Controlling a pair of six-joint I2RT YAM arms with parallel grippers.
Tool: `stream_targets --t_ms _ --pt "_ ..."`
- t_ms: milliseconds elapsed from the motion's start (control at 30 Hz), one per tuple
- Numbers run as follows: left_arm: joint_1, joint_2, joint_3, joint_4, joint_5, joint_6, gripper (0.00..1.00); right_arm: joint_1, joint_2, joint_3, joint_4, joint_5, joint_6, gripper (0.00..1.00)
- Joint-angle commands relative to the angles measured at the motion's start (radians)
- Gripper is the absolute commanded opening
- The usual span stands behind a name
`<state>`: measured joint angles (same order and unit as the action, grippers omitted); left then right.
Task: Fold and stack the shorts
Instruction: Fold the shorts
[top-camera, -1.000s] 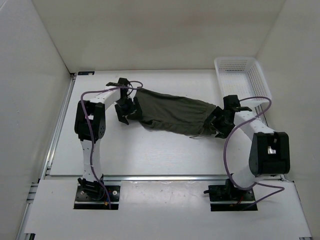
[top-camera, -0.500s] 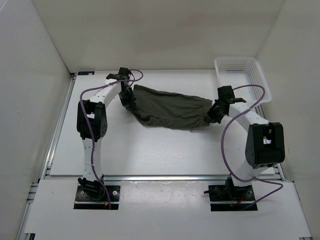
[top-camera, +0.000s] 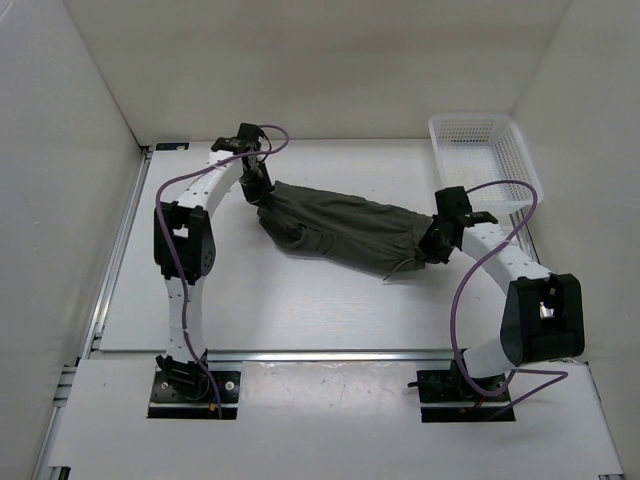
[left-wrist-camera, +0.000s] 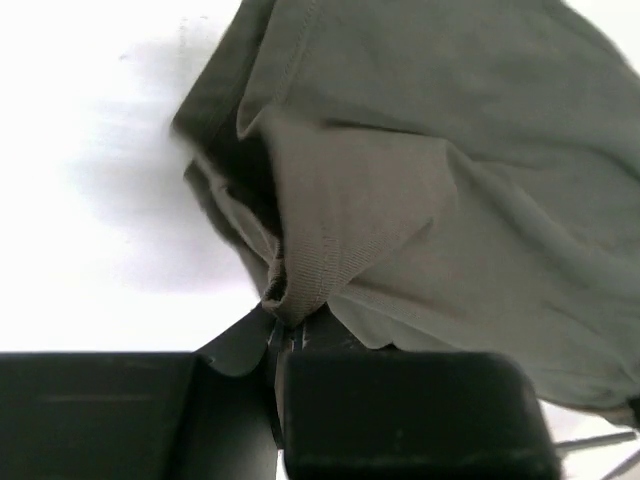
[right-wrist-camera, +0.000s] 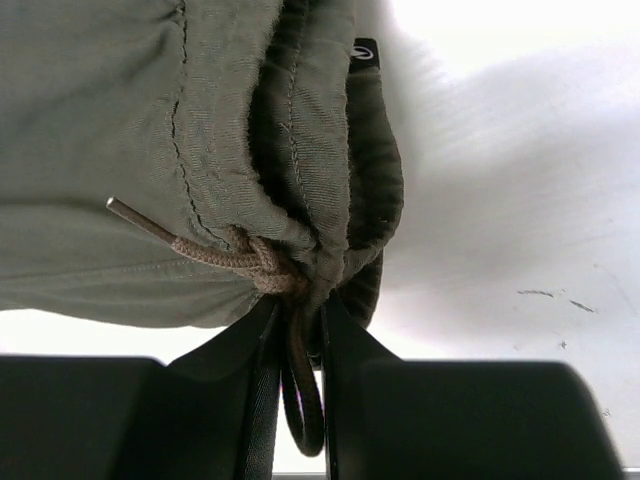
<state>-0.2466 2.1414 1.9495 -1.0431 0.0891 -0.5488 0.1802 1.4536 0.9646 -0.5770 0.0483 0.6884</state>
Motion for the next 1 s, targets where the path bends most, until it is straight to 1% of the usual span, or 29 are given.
stream_targets --t_ms 0,33,67,100,133,267,400,467,567,600,633,667,700,733,767,800,833,867,933,967 --pt "-0.003 0.040 0.060 -0.040 -0.005 0.026 0.12 -0.001 -0.002 -0.001 -0.014 0.051 -0.016 0.00" --pt "-0.003 0.040 0.060 -0.049 0.004 0.038 0.32 -0.001 -0.002 -0.001 -0.014 0.051 -0.016 0.00" --pt "-0.003 0.040 0.045 -0.049 0.004 0.038 0.42 -0.001 -0.002 -0.001 -0.014 0.051 -0.016 0.00" --pt "-0.003 0.022 0.029 -0.049 0.004 0.038 0.46 -0.001 -0.002 -0.001 -0.014 0.051 -0.016 0.00" --pt "-0.003 -0.023 -0.021 -0.049 0.004 0.038 0.53 -0.001 -0.002 -0.001 -0.014 0.051 -0.016 0.00" --pt "0.006 -0.147 -0.162 -0.002 -0.020 0.027 0.54 -0.001 -0.012 -0.001 -0.023 0.051 -0.026 0.00" --pt "0.015 -0.218 -0.276 0.012 -0.020 0.027 0.54 -0.001 -0.021 -0.001 -0.033 0.051 -0.026 0.00" --pt "0.015 -0.261 -0.354 0.035 0.029 0.016 0.54 -0.001 -0.032 -0.001 -0.034 0.051 -0.035 0.00" --pt "0.006 -0.307 -0.431 0.055 0.017 -0.005 0.45 -0.001 -0.041 -0.012 -0.034 0.070 -0.035 0.07" --pt "0.006 -0.307 -0.446 0.055 -0.006 -0.014 0.41 -0.001 -0.041 -0.021 -0.034 0.070 -0.035 0.10" --pt "-0.003 -0.317 -0.461 0.055 -0.006 -0.014 0.36 -0.001 -0.041 -0.021 -0.044 0.070 -0.035 0.19" --pt "-0.003 -0.318 -0.490 0.069 -0.006 -0.014 0.19 -0.001 -0.051 -0.021 -0.044 0.070 -0.035 0.23" --pt "-0.003 -0.318 -0.503 0.081 0.018 -0.002 0.11 -0.001 -0.052 -0.021 -0.044 0.079 -0.035 0.28" --pt "-0.003 -0.318 -0.503 0.081 0.032 0.007 0.11 -0.001 -0.064 -0.021 -0.044 0.079 -0.035 0.36" --pt "-0.023 -0.305 -0.515 0.095 0.049 0.032 0.11 -0.001 -0.064 -0.021 -0.044 0.079 -0.035 0.38" --pt "-0.034 -0.285 -0.515 0.104 0.082 0.041 0.11 -0.001 -0.064 -0.021 -0.044 0.079 -0.035 0.42" --pt "-0.048 -0.272 -0.499 0.104 0.083 0.041 0.19 -0.001 -0.064 -0.021 -0.044 0.090 -0.044 0.44" --pt "-0.074 -0.258 -0.474 0.104 0.083 0.041 0.32 -0.001 -0.064 -0.021 -0.044 0.090 -0.044 0.44" --pt "-0.094 -0.209 -0.449 0.113 0.093 0.030 0.72 -0.001 -0.064 -0.021 -0.044 0.090 -0.044 0.45" --pt "-0.108 -0.190 -0.423 0.114 0.104 0.030 0.79 -0.001 -0.055 -0.021 -0.044 0.090 -0.044 0.45"
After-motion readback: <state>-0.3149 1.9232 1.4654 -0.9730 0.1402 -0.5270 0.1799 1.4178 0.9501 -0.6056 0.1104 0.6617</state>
